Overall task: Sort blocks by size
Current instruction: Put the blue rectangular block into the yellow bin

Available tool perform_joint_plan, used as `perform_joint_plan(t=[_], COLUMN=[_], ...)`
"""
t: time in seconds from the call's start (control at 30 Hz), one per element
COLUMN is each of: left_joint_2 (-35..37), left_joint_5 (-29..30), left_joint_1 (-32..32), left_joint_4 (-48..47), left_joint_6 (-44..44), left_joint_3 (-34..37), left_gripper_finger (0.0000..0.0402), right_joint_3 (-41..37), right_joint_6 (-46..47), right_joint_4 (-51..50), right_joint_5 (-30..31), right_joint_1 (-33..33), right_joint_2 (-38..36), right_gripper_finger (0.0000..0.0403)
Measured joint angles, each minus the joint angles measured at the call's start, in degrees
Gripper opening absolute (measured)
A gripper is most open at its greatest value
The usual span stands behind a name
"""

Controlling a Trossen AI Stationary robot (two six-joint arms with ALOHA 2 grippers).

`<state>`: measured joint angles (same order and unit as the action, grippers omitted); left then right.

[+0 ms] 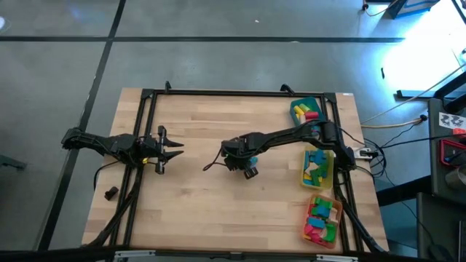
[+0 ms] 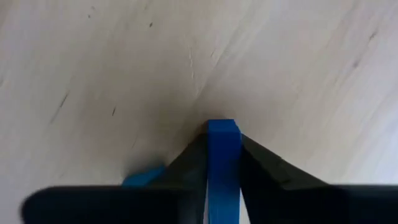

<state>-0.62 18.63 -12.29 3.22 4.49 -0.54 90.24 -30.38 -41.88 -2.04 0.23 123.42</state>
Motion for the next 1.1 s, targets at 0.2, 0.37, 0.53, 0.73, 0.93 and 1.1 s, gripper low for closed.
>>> perform_joint_plan(t=[0.2, 0.37, 0.53, 0.73, 0.93, 1.1], left_joint_2=[0.0, 0.0, 0.0, 0.0, 0.0, 0.0], left_joint_5=[-0.02, 0.01, 0.0, 0.0, -0.01, 0.0], left_joint_1=[0.0, 0.0, 0.0, 0.0, 0.0, 0.0], left_joint_4=[0.0, 0.0, 0.0, 0.0, 0.0, 0.0], left_joint_6=[0.0, 0.0, 0.0, 0.0, 0.0, 0.0], left_joint_3=[0.0, 0.0, 0.0, 0.0, 0.0, 0.0], left_gripper_finger=[0.01, 0.01, 0.01, 0.01, 0.01, 0.01], right_joint_3=[0.13, -0.04, -0.04, -0.04, -0.04, -0.04], right_joint_6=[3.24, 7.75, 12.93, 19.71, 27.29, 30.56], right_joint_4=[-0.77, -8.82, -18.79, -30.91, -40.98, -45.62], right_joint_5=[1.79, 4.9, 6.59, 6.13, 10.31, 12.03], right_joint_1=[0.13, 0.12, 0.13, 1.54, 6.78, 11.3], right_joint_2=[0.33, -1.05, -3.97, -6.81, -9.41, -11.3], right_gripper_finger=[0.0059, 0.0066, 0.0068, 0.0059, 0.0068, 0.006])
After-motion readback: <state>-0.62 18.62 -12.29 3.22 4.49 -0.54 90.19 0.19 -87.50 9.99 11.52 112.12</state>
